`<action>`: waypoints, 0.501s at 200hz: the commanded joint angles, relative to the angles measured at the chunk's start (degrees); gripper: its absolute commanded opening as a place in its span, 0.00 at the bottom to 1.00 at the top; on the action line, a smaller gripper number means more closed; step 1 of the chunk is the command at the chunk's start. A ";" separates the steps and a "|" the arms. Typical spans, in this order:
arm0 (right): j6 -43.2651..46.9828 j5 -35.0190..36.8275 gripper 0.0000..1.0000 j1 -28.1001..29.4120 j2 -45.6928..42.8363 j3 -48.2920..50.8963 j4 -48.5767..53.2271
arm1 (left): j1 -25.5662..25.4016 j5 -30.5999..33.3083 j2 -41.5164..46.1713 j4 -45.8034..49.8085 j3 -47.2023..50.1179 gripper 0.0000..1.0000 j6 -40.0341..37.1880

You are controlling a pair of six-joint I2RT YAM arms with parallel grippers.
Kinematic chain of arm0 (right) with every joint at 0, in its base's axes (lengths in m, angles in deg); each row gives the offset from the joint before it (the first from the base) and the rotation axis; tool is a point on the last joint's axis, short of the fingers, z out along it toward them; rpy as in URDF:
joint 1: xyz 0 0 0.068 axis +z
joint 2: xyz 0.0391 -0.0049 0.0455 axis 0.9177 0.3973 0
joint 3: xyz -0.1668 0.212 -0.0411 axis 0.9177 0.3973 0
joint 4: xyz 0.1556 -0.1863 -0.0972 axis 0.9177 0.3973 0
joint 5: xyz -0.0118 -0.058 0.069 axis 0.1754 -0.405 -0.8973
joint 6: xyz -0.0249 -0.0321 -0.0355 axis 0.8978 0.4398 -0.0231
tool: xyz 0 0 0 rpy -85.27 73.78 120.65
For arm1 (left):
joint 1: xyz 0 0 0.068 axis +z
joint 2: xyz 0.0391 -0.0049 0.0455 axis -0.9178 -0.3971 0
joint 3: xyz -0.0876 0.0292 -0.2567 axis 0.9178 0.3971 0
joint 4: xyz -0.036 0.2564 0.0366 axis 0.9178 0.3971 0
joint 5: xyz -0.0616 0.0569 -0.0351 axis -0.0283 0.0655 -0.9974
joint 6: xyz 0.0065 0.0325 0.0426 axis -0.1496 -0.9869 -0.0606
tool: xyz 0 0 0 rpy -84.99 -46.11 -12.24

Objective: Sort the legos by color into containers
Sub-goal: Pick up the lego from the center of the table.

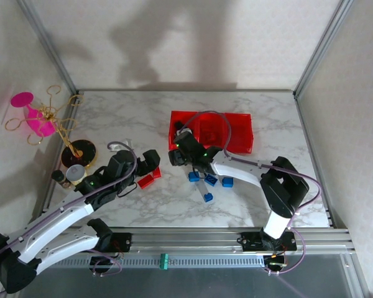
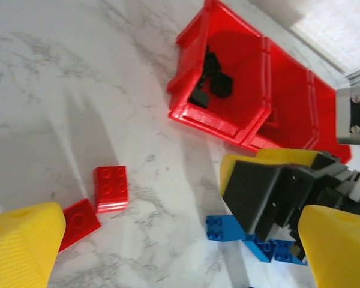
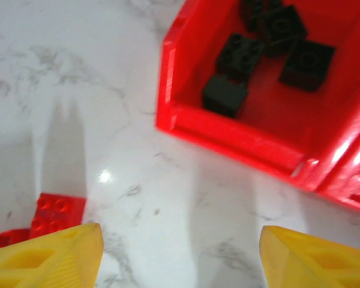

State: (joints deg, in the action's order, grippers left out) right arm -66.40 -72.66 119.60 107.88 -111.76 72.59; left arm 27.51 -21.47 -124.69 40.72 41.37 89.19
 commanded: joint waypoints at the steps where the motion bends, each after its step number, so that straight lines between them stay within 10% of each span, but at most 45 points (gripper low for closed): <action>1: -2.14 -0.06 0.72 3.44 1.79 1.26 -1.32 | -0.37 3.38 2.36 3.86 1.74 1.00 1.68; 100: -7.82 -2.96 0.80 7.39 16.18 -9.85 -3.48 | -0.31 7.82 9.35 8.47 4.23 1.00 5.55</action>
State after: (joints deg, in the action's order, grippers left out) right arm -72.00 -75.19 126.62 120.69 -116.83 70.16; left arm 27.43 -16.66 -117.00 46.20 44.69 92.75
